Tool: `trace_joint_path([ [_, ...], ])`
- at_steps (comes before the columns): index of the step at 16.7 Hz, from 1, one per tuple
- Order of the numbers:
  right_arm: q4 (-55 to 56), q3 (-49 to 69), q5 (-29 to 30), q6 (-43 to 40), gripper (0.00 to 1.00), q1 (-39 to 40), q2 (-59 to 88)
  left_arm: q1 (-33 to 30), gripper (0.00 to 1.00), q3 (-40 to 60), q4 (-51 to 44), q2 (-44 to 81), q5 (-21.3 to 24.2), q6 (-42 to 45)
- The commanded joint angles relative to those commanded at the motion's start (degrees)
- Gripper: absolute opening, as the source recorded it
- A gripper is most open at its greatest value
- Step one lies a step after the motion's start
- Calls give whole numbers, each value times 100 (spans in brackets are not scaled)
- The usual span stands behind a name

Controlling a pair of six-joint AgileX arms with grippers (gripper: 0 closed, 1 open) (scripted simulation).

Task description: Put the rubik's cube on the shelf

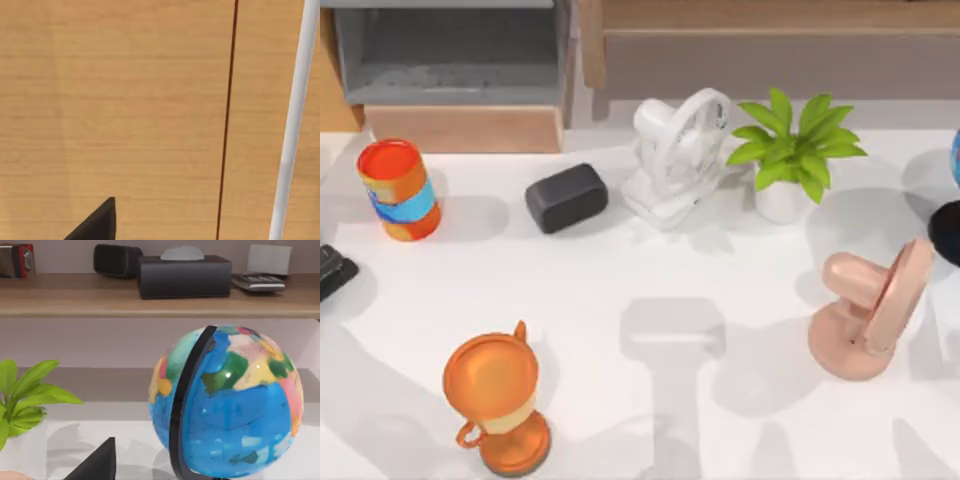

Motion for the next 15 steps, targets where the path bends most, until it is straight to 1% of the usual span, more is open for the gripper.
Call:
trace_joint_path([
  [4,0,0,0,0,100,0,0,-32,100,-3,-20,-5,-14,-6],
  [10,0,0,0,0,100,0,0,-136,100,606,-319,284,-133,-4],
  [14,0,0,0,0,100,0,0,-146,100,656,-346,307,-142,-5],
  [15,0,0,0,0,100,0,0,-146,92,656,-346,307,-142,-5],
])
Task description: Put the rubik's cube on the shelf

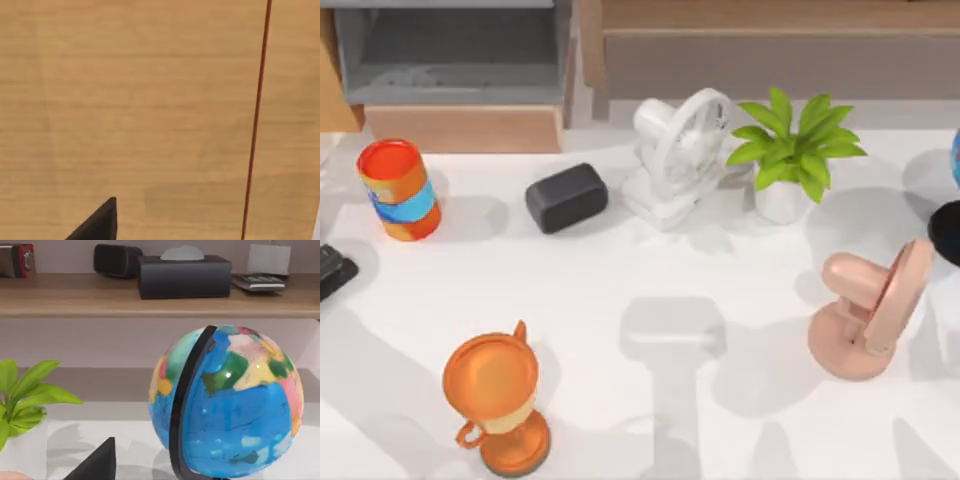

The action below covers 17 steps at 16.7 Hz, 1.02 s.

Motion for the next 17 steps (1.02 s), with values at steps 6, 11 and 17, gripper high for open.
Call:
trace_joint_path([
  [6,0,0,0,0,100,0,0,0,47,0,0,0,0,0],
  [11,0,0,0,0,100,0,0,0,10,0,0,0,0,0],
  [17,0,0,0,0,100,0,0,0,0,0,0,0,0,0],
])
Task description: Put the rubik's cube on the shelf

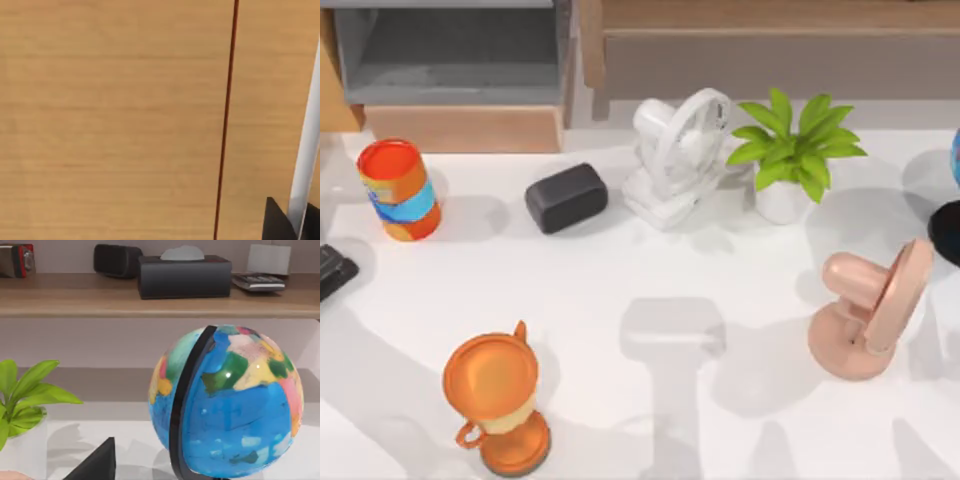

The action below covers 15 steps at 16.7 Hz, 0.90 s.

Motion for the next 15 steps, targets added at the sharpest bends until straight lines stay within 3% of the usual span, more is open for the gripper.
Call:
trace_joint_path([
  [6,0,0,0,0,100,0,0,57,0,-102,14,-10,26,-25],
  [15,0,0,0,0,100,0,0,426,0,-1596,796,-677,398,-10],
])
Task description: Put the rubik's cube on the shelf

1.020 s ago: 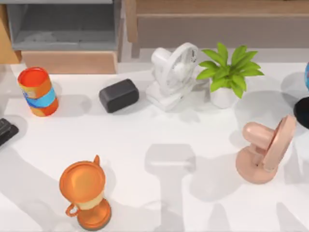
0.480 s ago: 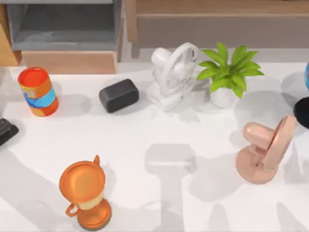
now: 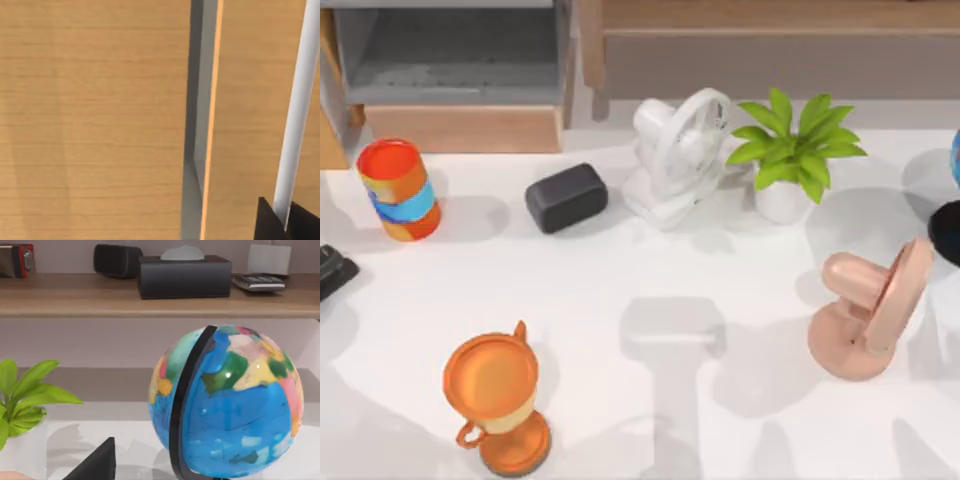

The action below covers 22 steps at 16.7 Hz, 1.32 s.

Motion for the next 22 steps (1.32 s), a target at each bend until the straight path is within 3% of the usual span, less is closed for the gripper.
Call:
trace_joint_path([
  [5,0,0,0,0,100,0,0,25,0,-74,60,-33,44,2],
  [12,0,0,0,0,100,0,0,443,0,-1298,677,-508,457,23],
  [18,0,0,0,0,100,0,0,486,0,-1375,764,-563,521,38],
  [22,0,0,0,0,100,0,0,826,0,-1992,1098,-782,858,58],
])
